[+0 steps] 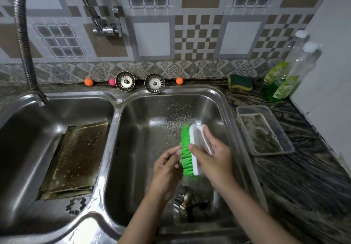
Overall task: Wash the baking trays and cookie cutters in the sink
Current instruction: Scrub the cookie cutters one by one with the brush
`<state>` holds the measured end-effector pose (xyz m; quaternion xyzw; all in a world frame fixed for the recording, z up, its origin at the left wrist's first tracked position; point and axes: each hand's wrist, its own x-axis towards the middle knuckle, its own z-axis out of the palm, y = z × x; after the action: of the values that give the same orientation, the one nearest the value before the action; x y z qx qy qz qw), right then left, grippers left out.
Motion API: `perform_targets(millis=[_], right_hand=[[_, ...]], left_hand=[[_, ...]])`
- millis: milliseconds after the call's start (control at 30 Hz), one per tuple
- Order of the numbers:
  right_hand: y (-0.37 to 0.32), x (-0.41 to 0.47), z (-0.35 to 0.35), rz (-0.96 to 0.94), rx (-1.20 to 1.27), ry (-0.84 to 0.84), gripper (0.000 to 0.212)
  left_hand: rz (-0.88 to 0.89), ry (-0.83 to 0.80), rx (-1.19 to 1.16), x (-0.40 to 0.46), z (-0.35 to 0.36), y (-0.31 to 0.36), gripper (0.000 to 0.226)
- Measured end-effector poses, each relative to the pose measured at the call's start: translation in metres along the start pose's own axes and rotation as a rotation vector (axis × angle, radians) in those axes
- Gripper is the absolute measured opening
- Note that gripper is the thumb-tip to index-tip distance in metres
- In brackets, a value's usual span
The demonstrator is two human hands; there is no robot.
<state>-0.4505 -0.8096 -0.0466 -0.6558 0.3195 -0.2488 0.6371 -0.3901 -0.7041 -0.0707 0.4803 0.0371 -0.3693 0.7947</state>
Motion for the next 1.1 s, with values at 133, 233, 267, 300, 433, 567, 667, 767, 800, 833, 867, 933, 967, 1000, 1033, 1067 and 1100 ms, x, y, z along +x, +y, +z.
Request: perform_targets(millis=[133,233,267,300,433,567,667,767,800,833,867,933,967,1000,1033,1067,1100], right_hand=[[0.0,0.016,-0.006,-0.077,-0.098,0.097,0.07],[0.002,0.027,-0.012,-0.084,-0.115,0.132,0.068],[0.002,0.029,-0.014,-0.078,-0.074,0.114,0.068],[0.001,0.032,-0.017,-0.061,-0.019,0.074,0.069],[0.005,0.034,-0.026,0.032,0.015,-0.265,0.069],[0.012,0.024,-0.023,0.109,0.055,-0.376,0.062],[0.014,0.015,-0.021,0.217,0.174,-0.284,0.063],[0.02,0.0,-0.012,0.373,0.324,-0.229,0.069],[0.02,-0.005,-0.008,0.408,0.374,-0.207,0.068],[0.022,-0.009,-0.003,0.434,0.419,-0.18,0.068],[0.023,-0.013,0.002,0.463,0.453,-0.148,0.068],[0.027,-0.018,0.008,0.52,0.531,-0.076,0.06],[0.03,-0.02,0.009,0.553,0.581,-0.043,0.053],[0.031,-0.022,0.01,0.581,0.617,-0.017,0.049],[0.033,-0.023,0.009,0.589,0.62,-0.009,0.05],[0.032,-0.024,0.008,0.579,0.597,-0.005,0.053],[0.031,-0.025,0.007,0.552,0.567,-0.002,0.055]], left_hand=[[0.022,-0.051,0.16,-0.002,-0.007,-0.001,0.017],[0.047,-0.083,0.249,0.001,-0.015,0.008,0.031],[0.042,-0.106,0.3,0.003,-0.018,0.01,0.038],[0.035,-0.13,0.379,0.005,-0.021,0.012,0.045],[0.073,-0.24,0.815,0.008,-0.024,0.022,0.06],[0.212,-0.196,0.94,0.006,-0.024,0.03,0.057],[0.282,-0.076,0.672,0.007,-0.03,0.026,0.058],[0.371,0.091,0.406,0.004,-0.024,0.013,0.045],[0.389,0.145,0.347,0.001,-0.02,0.008,0.033],[0.389,0.19,0.3,-0.001,-0.015,0.004,0.022],[0.369,0.218,0.265,-0.004,-0.012,-0.001,0.017],[0.308,0.21,0.269,-0.009,-0.007,-0.008,0.029],[0.28,0.18,0.288,-0.011,-0.005,-0.008,0.032],[0.255,0.158,0.295,-0.013,-0.003,-0.009,0.032],[0.237,0.139,0.292,-0.014,-0.002,-0.009,0.031],[0.227,0.128,0.293,-0.015,-0.002,-0.009,0.033],[0.227,0.124,0.298,-0.015,-0.003,-0.009,0.034]])
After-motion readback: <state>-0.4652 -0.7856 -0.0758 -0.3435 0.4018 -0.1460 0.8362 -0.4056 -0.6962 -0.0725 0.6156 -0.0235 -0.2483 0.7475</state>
